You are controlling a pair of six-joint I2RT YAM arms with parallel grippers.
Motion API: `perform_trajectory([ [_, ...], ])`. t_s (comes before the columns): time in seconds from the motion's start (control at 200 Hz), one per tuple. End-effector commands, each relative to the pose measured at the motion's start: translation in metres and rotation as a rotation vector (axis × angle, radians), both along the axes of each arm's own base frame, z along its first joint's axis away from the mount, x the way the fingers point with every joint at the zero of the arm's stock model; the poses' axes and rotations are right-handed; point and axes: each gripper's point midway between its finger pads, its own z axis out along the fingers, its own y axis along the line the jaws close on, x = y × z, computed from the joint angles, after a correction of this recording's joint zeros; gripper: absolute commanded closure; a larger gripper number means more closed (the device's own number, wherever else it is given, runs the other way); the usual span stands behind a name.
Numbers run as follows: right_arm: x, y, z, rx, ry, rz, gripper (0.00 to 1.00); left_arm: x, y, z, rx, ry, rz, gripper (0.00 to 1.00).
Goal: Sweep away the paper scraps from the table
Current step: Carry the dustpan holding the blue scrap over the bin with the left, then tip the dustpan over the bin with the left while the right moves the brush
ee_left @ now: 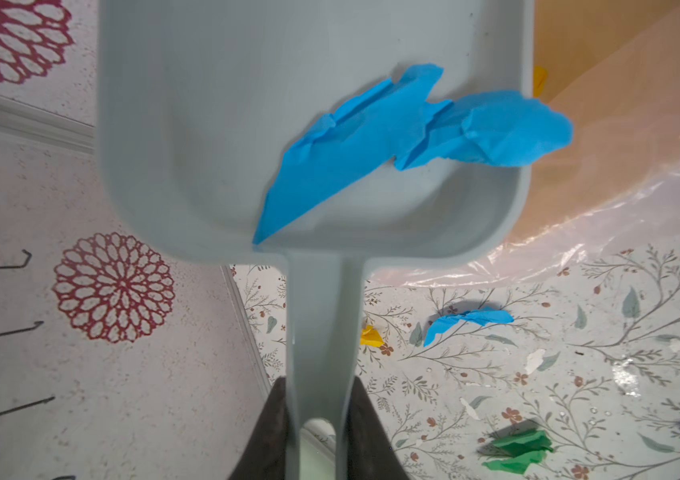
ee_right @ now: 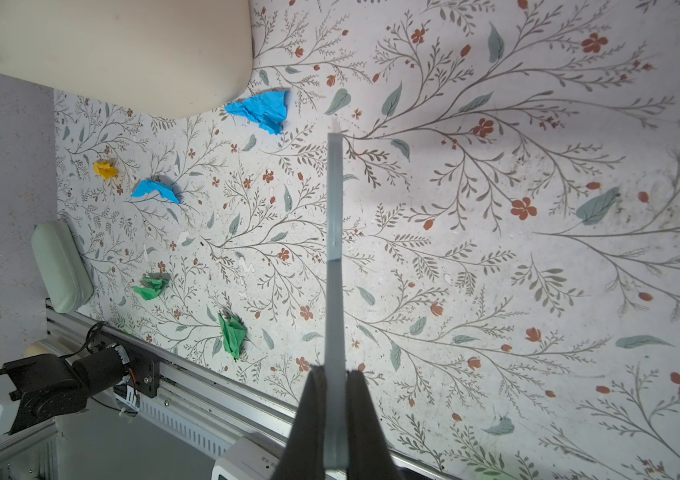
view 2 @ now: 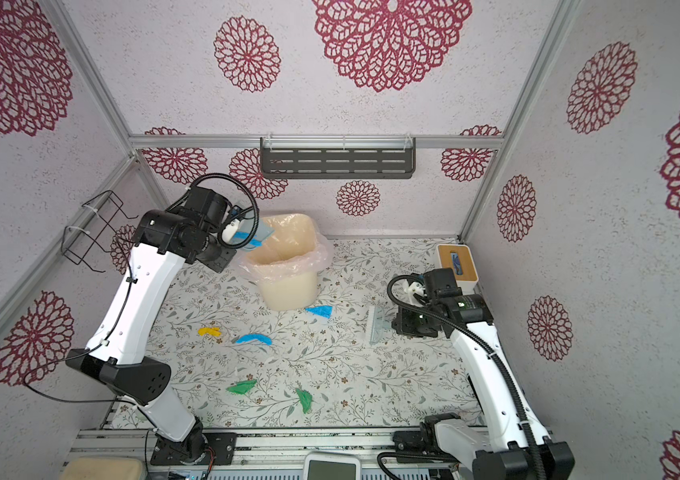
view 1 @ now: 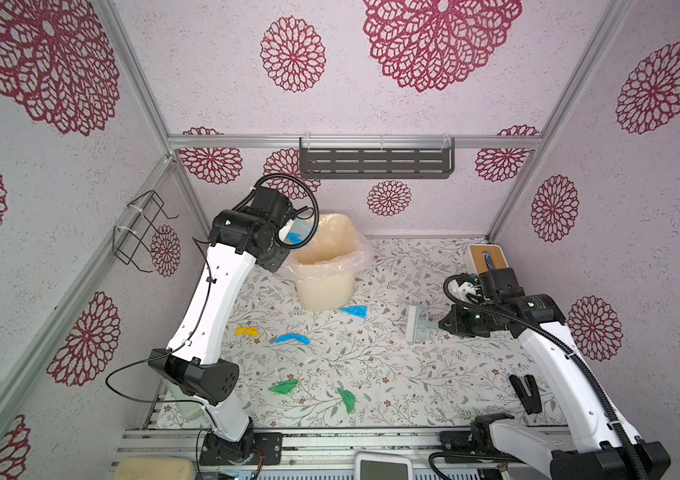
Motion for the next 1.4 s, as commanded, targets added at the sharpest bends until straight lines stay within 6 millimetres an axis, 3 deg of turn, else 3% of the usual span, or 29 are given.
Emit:
perform_trajectory([
  [0.0, -0.007, 0.0, 0.004, 0.008, -0.007, 0.013, 1.0, 0.009, -0.002, -0.003, 0.127, 0.006, -0.038, 1.0],
  [0.155, -0.009, -0.001, 0.004, 0.004, -0.001, 0.019, 1.0, 0.017, -0.005, -0.007, 0.224, 0.004, -0.052, 1.0],
  [0.345, -0.008, 0.002, -0.001, 0.018, 0.012, 0.026, 1.0, 0.023, -0.007, 0.008, 0.356, -0.055, -0.1, 1.0],
  [0.56, -0.006, 0.003, 0.0, 0.025, 0.004, 0.032, 1.0, 0.027, -0.001, 0.011, 0.529, -0.061, -0.144, 1.0],
  [0.871, -0.009, 0.004, -0.006, 0.028, 0.015, 0.041, 1.0, 0.039, -0.006, 0.052, 0.695, -0.173, -0.227, 1.0],
  [1.021, -0.009, 0.004, -0.003, 0.03, 0.005, 0.041, 1.0, 0.043, -0.006, 0.059, 0.798, -0.187, -0.258, 1.0],
  [1.391, -0.01, 0.003, -0.003, 0.025, 0.003, 0.044, 1.0, 0.038, -0.001, 0.064, 0.835, -0.196, -0.265, 1.0],
])
